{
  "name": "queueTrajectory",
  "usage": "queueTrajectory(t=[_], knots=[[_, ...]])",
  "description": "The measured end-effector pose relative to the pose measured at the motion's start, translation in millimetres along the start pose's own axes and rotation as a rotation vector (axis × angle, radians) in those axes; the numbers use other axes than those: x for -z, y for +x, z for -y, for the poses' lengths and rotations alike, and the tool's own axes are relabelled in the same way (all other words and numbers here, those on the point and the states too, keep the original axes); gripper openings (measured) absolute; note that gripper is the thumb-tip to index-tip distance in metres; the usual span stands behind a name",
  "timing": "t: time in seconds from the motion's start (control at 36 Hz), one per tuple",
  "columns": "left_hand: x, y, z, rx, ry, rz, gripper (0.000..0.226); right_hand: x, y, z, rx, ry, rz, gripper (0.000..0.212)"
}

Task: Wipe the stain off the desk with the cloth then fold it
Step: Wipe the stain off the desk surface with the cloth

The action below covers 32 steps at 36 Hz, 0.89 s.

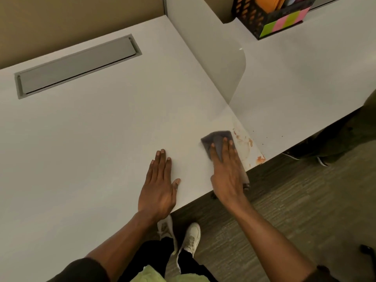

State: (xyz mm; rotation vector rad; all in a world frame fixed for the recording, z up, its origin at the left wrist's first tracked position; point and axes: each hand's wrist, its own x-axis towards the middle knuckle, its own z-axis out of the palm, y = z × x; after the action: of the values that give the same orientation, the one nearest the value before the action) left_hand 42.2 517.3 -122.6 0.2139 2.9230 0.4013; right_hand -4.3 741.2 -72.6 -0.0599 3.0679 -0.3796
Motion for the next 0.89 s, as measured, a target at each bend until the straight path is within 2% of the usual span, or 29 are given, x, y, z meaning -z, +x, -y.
queueTrajectory(t=[0.14, 0.25, 0.39, 0.5, 0.58, 0.78, 0.89], knots=[[3.3, 0.5, -0.2, -0.002, 0.002, 0.029, 0.074, 11.8, 84.4, -2.4, -0.09, -0.009, -0.017, 0.074], [-0.1, 0.8, 0.5, 0.005, 0.017, 0.016, 0.074, 12.6, 101.7, 0.6, -0.09, -0.043, -0.007, 0.073], [-5.1, 0.8, 0.6, -0.012, 0.03, -0.049, 0.074, 2.7, 38.0, 21.8, -0.088, -0.044, -0.004, 0.08], [-9.3, 2.0, 4.3, -0.043, 0.037, -0.084, 0.073, -8.2, -33.9, 47.5, -0.098, -0.03, 0.085, 0.096], [-9.9, 3.7, 3.5, -0.043, 0.03, -0.099, 0.074, -12.2, -53.3, 48.6, -0.115, -0.019, 0.147, 0.1], [-9.6, 3.3, 3.0, -0.051, 0.046, -0.1, 0.076, -4.2, 36.2, 23.2, -0.218, -0.016, -0.032, 0.085], [-8.0, 2.7, 2.4, -0.061, 0.054, -0.078, 0.074, 4.3, 99.5, 4.0, -0.245, 0.002, -0.022, 0.082]])
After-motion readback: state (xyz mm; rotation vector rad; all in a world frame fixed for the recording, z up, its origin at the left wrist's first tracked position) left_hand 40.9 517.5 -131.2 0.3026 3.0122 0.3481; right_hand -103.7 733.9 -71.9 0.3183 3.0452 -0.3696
